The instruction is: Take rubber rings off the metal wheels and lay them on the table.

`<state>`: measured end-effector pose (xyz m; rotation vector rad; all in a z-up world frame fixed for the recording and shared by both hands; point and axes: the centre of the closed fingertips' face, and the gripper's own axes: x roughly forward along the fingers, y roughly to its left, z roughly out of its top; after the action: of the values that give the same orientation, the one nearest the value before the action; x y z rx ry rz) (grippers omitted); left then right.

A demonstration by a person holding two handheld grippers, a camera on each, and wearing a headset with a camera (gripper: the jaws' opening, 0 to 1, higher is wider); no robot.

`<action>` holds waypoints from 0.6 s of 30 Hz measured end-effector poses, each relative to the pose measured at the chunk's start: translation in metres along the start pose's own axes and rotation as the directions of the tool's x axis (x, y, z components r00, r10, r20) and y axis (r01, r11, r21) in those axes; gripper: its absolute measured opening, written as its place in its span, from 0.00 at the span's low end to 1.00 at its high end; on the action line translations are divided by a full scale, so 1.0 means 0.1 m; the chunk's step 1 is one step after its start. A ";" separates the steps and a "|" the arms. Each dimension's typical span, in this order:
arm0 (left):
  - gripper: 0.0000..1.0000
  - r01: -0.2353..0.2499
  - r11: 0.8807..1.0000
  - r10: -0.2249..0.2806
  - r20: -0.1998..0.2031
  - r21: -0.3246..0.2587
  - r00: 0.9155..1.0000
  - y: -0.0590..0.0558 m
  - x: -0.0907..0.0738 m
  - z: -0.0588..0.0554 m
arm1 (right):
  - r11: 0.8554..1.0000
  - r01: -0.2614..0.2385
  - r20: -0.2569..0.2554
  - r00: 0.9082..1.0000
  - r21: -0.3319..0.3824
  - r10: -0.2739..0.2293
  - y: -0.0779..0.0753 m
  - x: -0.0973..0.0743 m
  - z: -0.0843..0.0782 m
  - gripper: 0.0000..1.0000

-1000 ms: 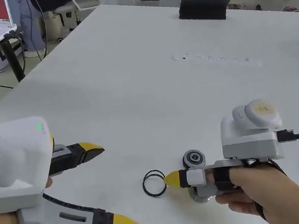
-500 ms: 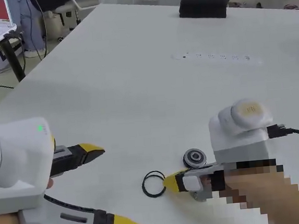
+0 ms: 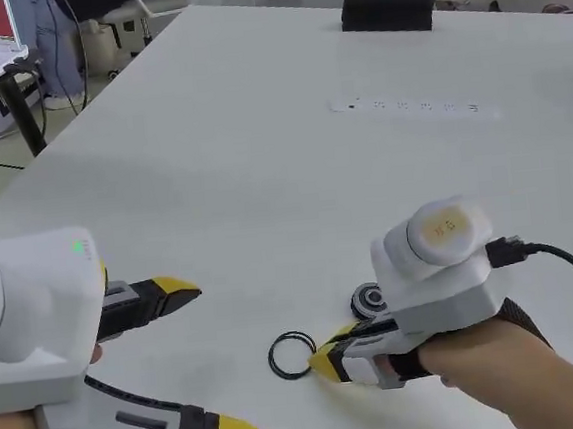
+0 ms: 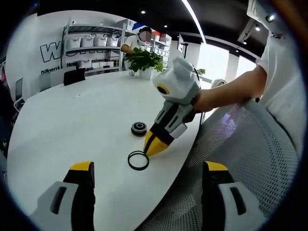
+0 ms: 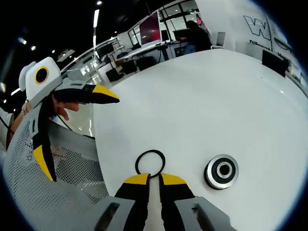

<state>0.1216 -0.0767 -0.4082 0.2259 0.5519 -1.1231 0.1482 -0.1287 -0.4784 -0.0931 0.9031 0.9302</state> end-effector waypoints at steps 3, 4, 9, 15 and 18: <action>0.91 -0.002 1.000 0.002 0.000 -0.001 1.000 0.00 0.00 0.00 | 1.000 0.005 0.007 1.000 0.010 -0.005 -0.02 -0.02 0.01 0.05; 0.91 -0.003 1.000 0.003 0.000 0.000 1.000 0.01 0.00 0.00 | 1.000 0.007 0.010 1.000 0.015 -0.007 -0.03 -0.02 0.02 0.06; 0.91 -0.005 1.000 0.005 -0.002 0.002 1.000 0.01 -0.01 0.00 | 1.000 0.012 0.014 1.000 0.024 -0.012 -0.04 -0.04 0.02 0.07; 0.91 -0.005 1.000 0.005 -0.009 0.010 1.000 0.00 0.00 -0.01 | 0.999 0.011 0.042 0.999 0.038 -0.013 -0.06 -0.10 0.10 0.07; 0.91 -0.007 1.000 0.007 -0.012 0.012 1.000 0.00 -0.01 -0.01 | 0.999 0.010 0.069 0.998 0.046 -0.013 -0.07 -0.15 0.17 0.07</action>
<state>0.1214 -0.0755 -0.4090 0.2449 0.5546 -1.1188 0.1597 -0.1355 -0.4594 -0.0265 0.8583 0.8960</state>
